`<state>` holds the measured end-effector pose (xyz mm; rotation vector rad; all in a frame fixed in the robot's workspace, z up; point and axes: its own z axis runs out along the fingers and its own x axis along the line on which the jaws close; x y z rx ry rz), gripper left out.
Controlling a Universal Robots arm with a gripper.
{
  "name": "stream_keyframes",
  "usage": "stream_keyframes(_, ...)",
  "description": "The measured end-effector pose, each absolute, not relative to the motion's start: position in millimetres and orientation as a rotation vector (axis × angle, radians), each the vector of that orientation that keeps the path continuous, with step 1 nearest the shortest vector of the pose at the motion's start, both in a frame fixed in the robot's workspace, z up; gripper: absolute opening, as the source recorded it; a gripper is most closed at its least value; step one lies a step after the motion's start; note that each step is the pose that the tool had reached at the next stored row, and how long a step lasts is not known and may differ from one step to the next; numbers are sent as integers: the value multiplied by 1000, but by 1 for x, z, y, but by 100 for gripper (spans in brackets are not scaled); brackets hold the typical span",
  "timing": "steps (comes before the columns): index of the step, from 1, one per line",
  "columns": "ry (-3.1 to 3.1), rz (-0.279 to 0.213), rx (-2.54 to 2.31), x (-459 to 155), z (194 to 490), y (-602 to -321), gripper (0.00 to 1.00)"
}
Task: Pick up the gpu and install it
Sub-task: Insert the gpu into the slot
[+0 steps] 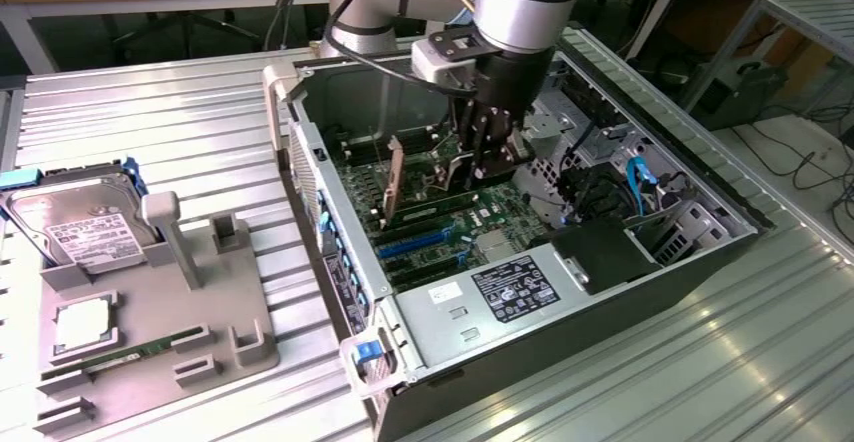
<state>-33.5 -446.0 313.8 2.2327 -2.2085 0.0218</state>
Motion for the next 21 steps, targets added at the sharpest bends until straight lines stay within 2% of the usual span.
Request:
stream_keyframes(8,-2218,37,2236,-44,304,-446,27)
stream_keyframes(21,-2242,28,2220,-59,282,-449,27)
